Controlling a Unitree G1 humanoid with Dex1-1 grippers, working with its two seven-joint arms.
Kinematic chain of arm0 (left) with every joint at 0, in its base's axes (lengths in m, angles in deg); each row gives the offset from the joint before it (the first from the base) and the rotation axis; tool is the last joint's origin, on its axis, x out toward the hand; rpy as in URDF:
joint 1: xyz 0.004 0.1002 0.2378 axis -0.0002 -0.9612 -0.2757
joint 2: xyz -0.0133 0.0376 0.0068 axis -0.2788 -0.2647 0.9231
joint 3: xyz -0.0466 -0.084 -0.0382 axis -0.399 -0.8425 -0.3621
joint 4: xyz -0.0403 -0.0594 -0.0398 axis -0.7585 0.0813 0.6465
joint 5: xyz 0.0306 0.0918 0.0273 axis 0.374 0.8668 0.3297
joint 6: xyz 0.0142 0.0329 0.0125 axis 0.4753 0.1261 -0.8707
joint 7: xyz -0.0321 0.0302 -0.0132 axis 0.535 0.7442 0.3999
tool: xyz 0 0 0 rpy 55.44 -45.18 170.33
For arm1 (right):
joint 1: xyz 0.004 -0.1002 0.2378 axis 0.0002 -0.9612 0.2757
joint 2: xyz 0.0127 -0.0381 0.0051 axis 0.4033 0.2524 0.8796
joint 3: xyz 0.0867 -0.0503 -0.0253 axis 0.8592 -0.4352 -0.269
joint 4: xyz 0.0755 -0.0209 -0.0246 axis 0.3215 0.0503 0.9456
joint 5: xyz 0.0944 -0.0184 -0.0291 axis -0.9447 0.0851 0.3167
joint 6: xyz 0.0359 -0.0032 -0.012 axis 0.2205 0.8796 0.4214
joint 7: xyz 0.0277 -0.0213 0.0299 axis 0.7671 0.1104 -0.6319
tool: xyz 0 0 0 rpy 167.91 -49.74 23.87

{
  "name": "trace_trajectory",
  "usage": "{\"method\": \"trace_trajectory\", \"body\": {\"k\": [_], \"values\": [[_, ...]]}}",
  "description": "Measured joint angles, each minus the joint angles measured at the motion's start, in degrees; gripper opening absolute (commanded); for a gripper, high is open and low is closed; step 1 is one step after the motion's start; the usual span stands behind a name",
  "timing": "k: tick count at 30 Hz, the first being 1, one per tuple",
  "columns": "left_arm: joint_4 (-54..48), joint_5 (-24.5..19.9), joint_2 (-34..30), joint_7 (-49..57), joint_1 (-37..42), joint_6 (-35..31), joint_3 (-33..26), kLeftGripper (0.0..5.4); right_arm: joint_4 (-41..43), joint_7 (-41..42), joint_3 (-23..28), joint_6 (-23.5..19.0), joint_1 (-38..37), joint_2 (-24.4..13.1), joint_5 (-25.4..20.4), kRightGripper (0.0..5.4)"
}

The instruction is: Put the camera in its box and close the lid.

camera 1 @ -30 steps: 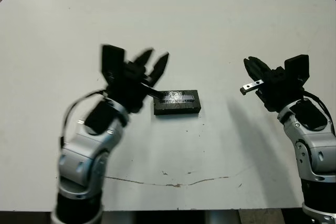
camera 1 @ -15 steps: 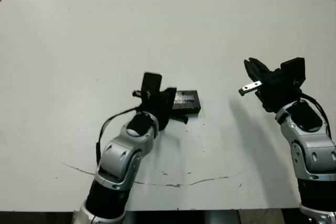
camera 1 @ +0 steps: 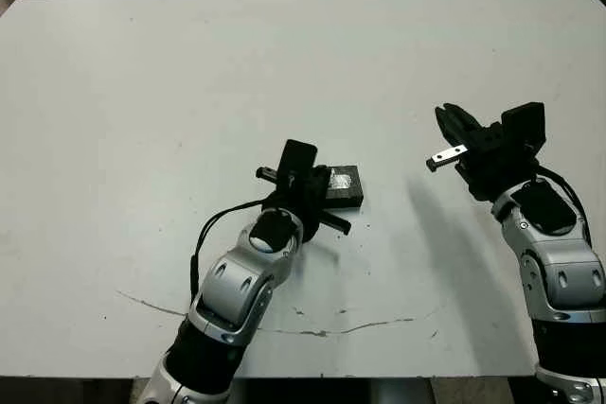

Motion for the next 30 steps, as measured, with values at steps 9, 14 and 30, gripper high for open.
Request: {"method": "trace_trajectory", "body": {"k": [9,14,30], "values": [[-10.7,-5.55,-0.63,-3.83,-7.33,-1.6,-6.51,0.01,1.22,-0.61,-0.01,-0.13,-0.17,1.24,-0.69,0.0],[-16.07,-6.48,-4.66,-4.63,-7.66,2.1,-14.93,0.01,2.04,-2.2,-0.06,-0.02,-0.79,2.7,-0.62,0.0],[-0.85,-4.16,-12.53,-4.79,2.01,35.0,-32.62,0.01,0.18,-12.18,0.68,5.81,0.7,8.62,3.56,0.0]]}}
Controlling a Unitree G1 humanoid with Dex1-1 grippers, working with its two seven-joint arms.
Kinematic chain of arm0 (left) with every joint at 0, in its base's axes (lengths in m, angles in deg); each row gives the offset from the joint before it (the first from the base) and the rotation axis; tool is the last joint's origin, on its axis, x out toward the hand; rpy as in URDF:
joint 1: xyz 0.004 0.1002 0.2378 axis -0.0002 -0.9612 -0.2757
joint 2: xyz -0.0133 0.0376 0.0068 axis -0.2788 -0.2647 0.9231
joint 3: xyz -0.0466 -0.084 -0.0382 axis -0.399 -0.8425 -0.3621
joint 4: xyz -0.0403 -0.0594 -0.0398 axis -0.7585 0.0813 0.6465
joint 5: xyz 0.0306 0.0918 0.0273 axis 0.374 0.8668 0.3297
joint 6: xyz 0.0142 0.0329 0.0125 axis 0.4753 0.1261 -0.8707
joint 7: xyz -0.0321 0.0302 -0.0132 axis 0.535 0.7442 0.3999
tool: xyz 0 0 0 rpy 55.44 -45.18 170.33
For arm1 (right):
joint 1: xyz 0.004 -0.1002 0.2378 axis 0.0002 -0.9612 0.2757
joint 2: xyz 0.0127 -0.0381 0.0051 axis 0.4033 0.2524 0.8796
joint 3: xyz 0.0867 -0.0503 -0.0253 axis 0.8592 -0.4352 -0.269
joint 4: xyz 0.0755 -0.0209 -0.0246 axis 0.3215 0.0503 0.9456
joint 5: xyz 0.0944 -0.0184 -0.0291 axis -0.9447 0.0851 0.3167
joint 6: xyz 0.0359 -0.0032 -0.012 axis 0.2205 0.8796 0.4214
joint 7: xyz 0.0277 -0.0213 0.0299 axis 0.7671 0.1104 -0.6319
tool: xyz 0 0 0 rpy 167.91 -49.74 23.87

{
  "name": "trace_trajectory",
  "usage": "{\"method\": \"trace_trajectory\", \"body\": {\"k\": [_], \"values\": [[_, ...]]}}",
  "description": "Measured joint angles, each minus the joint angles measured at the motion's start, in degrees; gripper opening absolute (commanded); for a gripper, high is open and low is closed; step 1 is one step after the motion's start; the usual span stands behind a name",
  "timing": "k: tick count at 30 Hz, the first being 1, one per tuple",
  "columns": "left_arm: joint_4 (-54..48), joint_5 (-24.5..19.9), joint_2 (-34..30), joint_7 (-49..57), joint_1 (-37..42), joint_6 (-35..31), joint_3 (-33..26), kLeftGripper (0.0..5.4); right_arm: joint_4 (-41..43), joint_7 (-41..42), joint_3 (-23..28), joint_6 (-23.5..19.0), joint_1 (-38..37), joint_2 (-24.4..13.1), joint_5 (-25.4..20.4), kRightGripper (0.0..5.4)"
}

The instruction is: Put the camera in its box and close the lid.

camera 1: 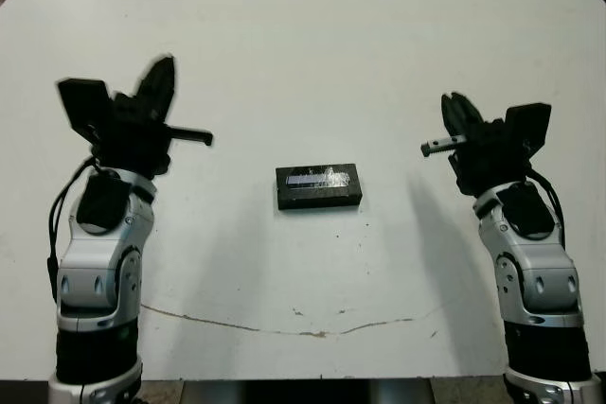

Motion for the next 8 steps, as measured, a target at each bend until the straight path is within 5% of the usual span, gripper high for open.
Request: {"method": "trace_trajectory", "body": {"k": [8], "values": [[10.21,2.97,1.56,2.42,-0.01,11.84,0.88,0.01,-4.9,-1.59,-0.8,8.18,0.2,0.46,3.45,0.0]]}}
